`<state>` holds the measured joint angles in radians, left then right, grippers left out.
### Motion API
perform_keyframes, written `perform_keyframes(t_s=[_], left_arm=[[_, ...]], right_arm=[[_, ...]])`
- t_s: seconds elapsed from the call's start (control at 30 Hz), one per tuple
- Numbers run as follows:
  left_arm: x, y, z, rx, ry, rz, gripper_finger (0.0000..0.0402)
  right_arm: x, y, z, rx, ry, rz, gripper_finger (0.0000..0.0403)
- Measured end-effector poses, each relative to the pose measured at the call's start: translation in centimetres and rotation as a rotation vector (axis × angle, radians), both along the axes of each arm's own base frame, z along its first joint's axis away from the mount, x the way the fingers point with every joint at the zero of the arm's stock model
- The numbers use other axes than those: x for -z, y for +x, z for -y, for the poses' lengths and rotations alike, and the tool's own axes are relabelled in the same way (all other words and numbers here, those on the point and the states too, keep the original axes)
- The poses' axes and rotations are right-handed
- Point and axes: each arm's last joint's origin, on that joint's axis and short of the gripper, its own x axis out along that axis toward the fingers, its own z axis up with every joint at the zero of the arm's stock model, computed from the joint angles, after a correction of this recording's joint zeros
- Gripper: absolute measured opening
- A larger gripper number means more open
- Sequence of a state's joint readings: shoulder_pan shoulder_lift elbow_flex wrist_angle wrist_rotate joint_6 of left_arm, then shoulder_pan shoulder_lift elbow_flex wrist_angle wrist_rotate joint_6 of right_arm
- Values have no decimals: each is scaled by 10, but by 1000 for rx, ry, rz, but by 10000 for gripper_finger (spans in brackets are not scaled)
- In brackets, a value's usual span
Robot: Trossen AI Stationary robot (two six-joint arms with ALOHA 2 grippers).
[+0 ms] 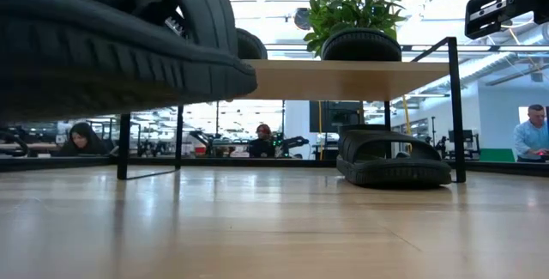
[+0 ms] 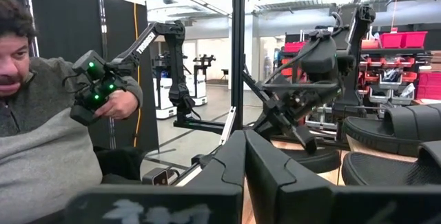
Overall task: Pick and place slides into the shelf
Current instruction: Put the black slide under the shelf
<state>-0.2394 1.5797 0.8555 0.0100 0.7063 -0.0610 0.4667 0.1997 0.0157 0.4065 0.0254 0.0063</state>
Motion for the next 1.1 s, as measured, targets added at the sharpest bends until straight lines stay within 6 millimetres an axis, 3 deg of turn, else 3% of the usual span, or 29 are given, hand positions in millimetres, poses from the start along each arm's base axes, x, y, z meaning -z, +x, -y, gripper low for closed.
perform_keyframes(t_s=[0.27,0.6,0.8,1.1], left_arm=[[30,11,0,-4,36,-47,0],[34,15,-32,-62,70,-53,0],[37,14,-37,-81,97,-39,2],[35,14,-33,-107,164,-6,72]], right_arm=[[0,0,0,1,-1,2,0],[0,0,0,0,0,1,0],[0,0,0,0,0,1,0],[0,0,0,0,-1,1,0]])
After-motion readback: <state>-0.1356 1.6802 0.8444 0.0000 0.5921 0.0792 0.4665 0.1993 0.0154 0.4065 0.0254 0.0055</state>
